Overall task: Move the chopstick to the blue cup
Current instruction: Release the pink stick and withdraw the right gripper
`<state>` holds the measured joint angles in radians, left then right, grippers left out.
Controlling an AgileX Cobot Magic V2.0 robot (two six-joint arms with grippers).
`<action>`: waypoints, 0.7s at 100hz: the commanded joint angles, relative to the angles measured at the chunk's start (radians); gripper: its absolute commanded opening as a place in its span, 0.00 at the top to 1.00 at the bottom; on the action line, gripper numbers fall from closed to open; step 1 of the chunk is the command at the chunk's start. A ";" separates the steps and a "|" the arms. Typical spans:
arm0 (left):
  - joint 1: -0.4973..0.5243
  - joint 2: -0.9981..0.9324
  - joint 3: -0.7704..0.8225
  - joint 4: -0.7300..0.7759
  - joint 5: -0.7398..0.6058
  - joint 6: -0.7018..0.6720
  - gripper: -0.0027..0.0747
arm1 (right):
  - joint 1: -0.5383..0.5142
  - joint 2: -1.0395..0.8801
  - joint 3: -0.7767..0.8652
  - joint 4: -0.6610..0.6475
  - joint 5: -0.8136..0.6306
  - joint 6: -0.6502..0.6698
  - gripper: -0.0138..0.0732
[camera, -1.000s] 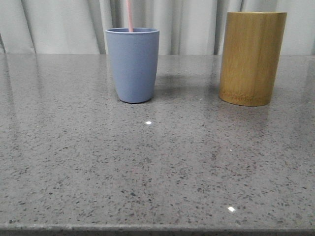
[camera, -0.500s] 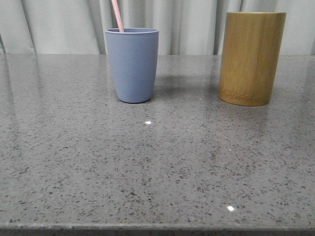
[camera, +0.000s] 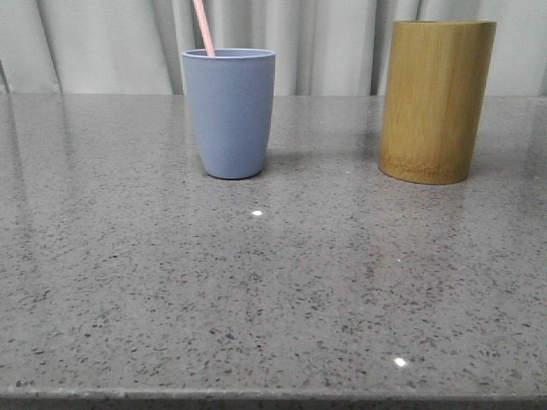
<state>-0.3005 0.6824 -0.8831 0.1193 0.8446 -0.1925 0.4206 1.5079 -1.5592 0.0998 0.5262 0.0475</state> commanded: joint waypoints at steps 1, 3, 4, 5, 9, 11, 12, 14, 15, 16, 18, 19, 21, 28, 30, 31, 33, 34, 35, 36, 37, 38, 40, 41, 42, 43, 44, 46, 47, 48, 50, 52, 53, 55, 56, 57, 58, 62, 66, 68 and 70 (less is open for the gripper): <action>0.001 0.001 -0.026 0.006 -0.081 -0.011 0.52 | -0.036 -0.112 0.044 -0.026 -0.069 -0.007 0.58; 0.001 0.001 -0.026 0.006 -0.081 -0.011 0.52 | -0.044 -0.128 0.054 -0.028 -0.069 -0.007 0.58; 0.001 0.001 -0.026 0.006 -0.083 -0.011 0.52 | -0.047 -0.133 0.065 -0.028 -0.069 -0.007 0.58; 0.001 0.001 -0.026 0.006 -0.083 -0.011 0.52 | -0.049 -0.143 0.070 -0.028 -0.070 -0.007 0.58; 0.001 0.001 -0.026 0.006 -0.083 -0.011 0.52 | -0.065 -0.170 0.104 -0.032 -0.073 -0.007 0.58; 0.001 0.001 -0.026 0.006 -0.083 -0.012 0.52 | -0.075 -0.191 0.126 -0.033 -0.076 -0.007 0.58; 0.001 0.001 -0.026 0.006 -0.085 -0.012 0.52 | -0.075 -0.197 0.126 -0.033 -0.078 -0.007 0.58; 0.001 0.001 -0.026 0.006 -0.085 -0.014 0.52 | -0.082 -0.208 0.143 -0.034 -0.082 -0.007 0.58; 0.001 0.001 -0.026 0.006 -0.085 -0.014 0.52 | -0.087 -0.219 0.155 -0.034 -0.084 -0.007 0.58; 0.001 0.001 -0.026 0.006 -0.085 -0.014 0.52 | -0.089 -0.224 0.160 -0.036 -0.087 -0.007 0.58; 0.001 0.001 -0.026 0.006 -0.085 -0.014 0.52 | -0.096 -0.241 0.177 -0.037 -0.092 -0.007 0.58; 0.001 0.001 -0.026 0.006 -0.085 -0.014 0.52 | -0.098 -0.251 0.183 -0.037 -0.094 -0.007 0.58; 0.001 0.001 -0.026 0.006 -0.085 -0.014 0.52 | -0.104 -0.261 0.199 -0.039 -0.099 -0.007 0.58; 0.001 0.001 -0.026 0.006 -0.085 -0.014 0.52 | -0.123 -0.315 0.249 -0.051 -0.100 -0.007 0.58; 0.001 0.001 -0.026 0.006 -0.085 -0.014 0.52 | -0.127 -0.332 0.264 -0.055 -0.100 -0.007 0.58; 0.001 0.001 -0.026 0.006 -0.085 -0.014 0.52 | -0.131 -0.343 0.270 -0.056 -0.099 -0.007 0.58; 0.001 0.001 -0.026 0.006 -0.085 -0.014 0.52 | -0.134 -0.359 0.280 -0.059 -0.099 -0.007 0.58; 0.001 0.001 -0.026 0.006 -0.085 -0.014 0.52 | -0.136 -0.365 0.295 -0.060 -0.099 -0.007 0.58; 0.001 0.001 -0.026 0.006 -0.085 -0.014 0.52 | -0.138 -0.371 0.301 -0.061 -0.099 -0.007 0.58; 0.001 0.001 -0.026 0.006 -0.085 -0.014 0.52 | -0.141 -0.382 0.306 -0.063 -0.099 -0.007 0.58; 0.001 0.001 -0.026 0.006 -0.085 -0.014 0.52 | -0.143 -0.388 0.316 -0.062 -0.099 -0.007 0.58; 0.001 0.001 -0.026 0.006 -0.085 -0.014 0.52 | -0.146 -0.400 0.321 -0.062 -0.099 -0.007 0.58; 0.001 0.001 -0.026 0.006 -0.087 -0.014 0.52 | -0.148 -0.418 0.332 -0.065 -0.099 -0.007 0.58; 0.001 0.001 -0.026 0.006 -0.086 -0.014 0.52 | -0.151 -0.424 0.347 -0.065 -0.100 -0.007 0.58; 0.001 0.001 -0.026 0.006 -0.087 -0.014 0.52 | -0.153 -0.429 0.353 -0.065 -0.100 -0.007 0.58; 0.001 0.001 -0.026 0.006 -0.087 -0.014 0.52 | -0.156 -0.441 0.358 -0.065 -0.100 -0.007 0.58; 0.001 0.001 -0.026 0.006 -0.087 -0.014 0.52 | -0.157 -0.447 0.368 -0.065 -0.100 -0.007 0.58; 0.001 0.001 -0.026 0.006 -0.088 -0.014 0.52 | -0.162 -0.465 0.382 -0.065 -0.100 -0.007 0.58; 0.001 0.001 -0.026 0.006 -0.088 -0.014 0.52 | -0.163 -0.477 0.382 -0.065 -0.100 -0.007 0.58; 0.001 0.001 -0.026 0.006 -0.090 -0.014 0.52 | -0.166 -0.483 0.397 -0.065 -0.100 -0.007 0.58; 0.001 0.001 -0.026 0.006 -0.090 -0.014 0.52 | -0.170 -0.500 0.406 -0.065 -0.100 -0.007 0.58; 0.001 0.001 -0.026 0.006 -0.090 -0.014 0.52 | -0.175 -0.518 0.420 -0.065 -0.100 -0.007 0.58; 0.001 0.001 -0.026 0.006 -0.090 -0.014 0.52 | -0.176 -0.523 0.429 -0.065 -0.100 -0.007 0.58; 0.001 0.001 -0.026 0.006 -0.090 -0.014 0.52 | -0.182 -0.547 0.443 -0.065 -0.100 -0.007 0.58; 0.001 0.001 -0.026 0.006 -0.090 -0.014 0.52 | -0.182 -0.547 0.447 -0.065 -0.100 -0.007 0.58; 0.001 0.001 -0.026 0.006 -0.090 -0.014 0.52 | -0.185 -0.558 0.452 -0.065 -0.100 -0.007 0.58; 0.001 0.001 -0.026 0.006 -0.090 -0.014 0.52 | -0.187 -0.564 0.461 -0.065 -0.100 -0.007 0.58; 0.001 0.001 -0.026 0.006 -0.090 -0.014 0.52 | -0.195 -0.597 0.486 -0.065 -0.100 -0.007 0.58; 0.001 0.001 -0.026 0.006 -0.090 -0.014 0.52 | -0.203 -0.630 0.507 -0.065 -0.100 -0.007 0.58; 0.001 0.001 -0.026 0.006 -0.090 -0.014 0.52 | -0.205 -0.646 0.520 -0.065 -0.100 -0.007 0.58; 0.001 0.001 -0.026 0.006 -0.090 -0.014 0.52 | -0.210 -0.656 0.534 -0.067 -0.100 -0.007 0.58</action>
<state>-0.3005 0.6824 -0.8831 0.1193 0.8364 -0.1925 0.2287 0.9225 -1.0457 0.0453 0.5073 0.0475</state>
